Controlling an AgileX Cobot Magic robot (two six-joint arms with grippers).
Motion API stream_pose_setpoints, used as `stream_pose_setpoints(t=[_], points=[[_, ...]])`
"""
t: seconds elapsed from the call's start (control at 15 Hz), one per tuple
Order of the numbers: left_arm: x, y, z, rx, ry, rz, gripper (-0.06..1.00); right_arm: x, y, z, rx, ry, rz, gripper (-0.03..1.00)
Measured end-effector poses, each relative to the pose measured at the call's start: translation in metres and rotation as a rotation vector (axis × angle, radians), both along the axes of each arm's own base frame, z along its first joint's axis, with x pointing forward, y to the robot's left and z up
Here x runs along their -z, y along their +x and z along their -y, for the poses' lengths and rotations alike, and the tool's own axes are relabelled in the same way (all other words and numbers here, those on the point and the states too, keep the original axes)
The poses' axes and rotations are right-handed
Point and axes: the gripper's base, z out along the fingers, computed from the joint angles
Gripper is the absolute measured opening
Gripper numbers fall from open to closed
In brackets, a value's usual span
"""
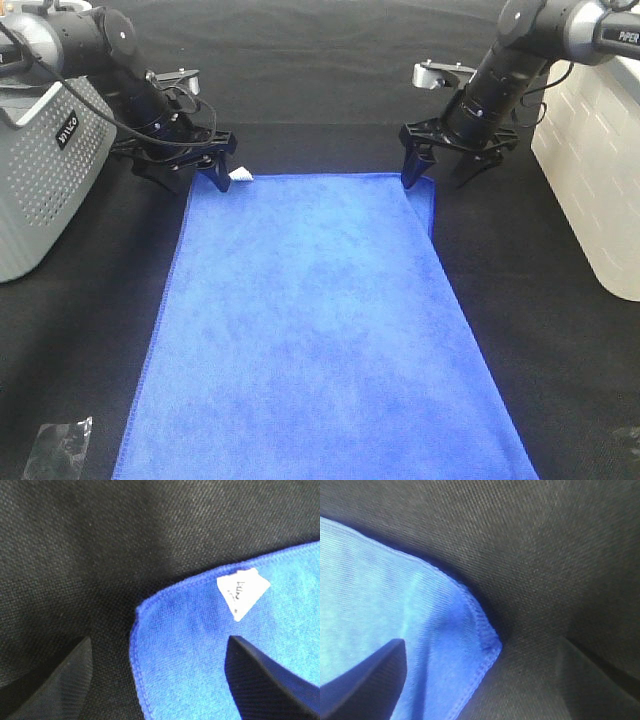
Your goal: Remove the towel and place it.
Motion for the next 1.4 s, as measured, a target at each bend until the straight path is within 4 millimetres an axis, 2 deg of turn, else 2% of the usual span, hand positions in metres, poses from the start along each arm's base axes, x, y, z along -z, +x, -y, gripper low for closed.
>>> stream_pose_setpoints(t=[1.07, 1.27, 1.4], points=[[0.002, 0.001, 0.000, -0.001, -0.011, -0.004, 0.70, 0.010, 0.001, -0.001, 0.018, 0.012, -0.024, 0.79], [0.001, 0.000, 0.006, 0.015, -0.022, 0.004, 0.70, 0.010, 0.002, -0.002, 0.031, 0.023, -0.014, 0.76], [0.001, -0.003, 0.022, 0.057, -0.031, 0.017, 0.70, 0.014, 0.005, -0.006, 0.058, 0.075, 0.001, 0.71]])
